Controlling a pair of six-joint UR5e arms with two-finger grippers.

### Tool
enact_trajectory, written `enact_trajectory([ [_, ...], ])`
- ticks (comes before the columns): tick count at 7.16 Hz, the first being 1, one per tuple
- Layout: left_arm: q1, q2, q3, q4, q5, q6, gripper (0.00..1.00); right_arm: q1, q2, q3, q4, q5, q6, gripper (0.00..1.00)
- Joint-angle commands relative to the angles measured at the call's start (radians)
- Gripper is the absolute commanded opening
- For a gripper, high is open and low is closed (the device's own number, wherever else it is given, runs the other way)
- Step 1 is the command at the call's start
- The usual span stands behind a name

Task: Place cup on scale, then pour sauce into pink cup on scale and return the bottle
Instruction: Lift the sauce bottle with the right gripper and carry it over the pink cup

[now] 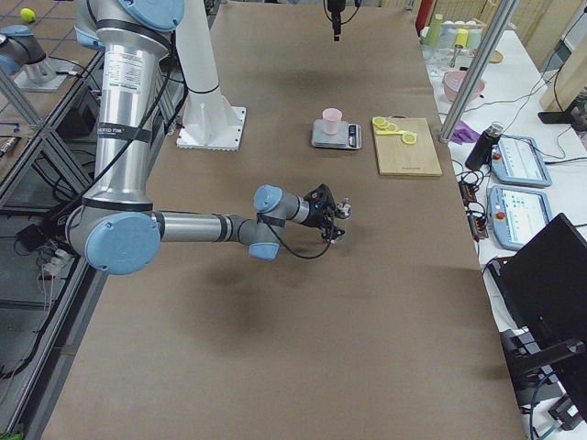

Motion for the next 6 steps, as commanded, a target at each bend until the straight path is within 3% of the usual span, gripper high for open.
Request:
enact_trajectory([
  [1,-0.001,0.000,0.000,0.000,-0.001,0.000,0.99,0.000,0.003,0.042,-0.018,0.008,-0.030,0.00],
  [2,-0.001,0.000,0.002,0.000,0.002,0.001,0.99,0.010,0.003,0.113,-0.084,0.037,-0.060,0.00],
  [4,-0.001,0.001,-0.003,-0.005,0.004,0.017,0.99,0.046,0.050,0.388,-0.490,0.062,-0.189,0.00],
  [6,-0.001,0.001,-0.002,-0.035,0.004,0.017,0.99,0.040,0.172,0.474,-0.760,0.008,-0.245,0.00],
])
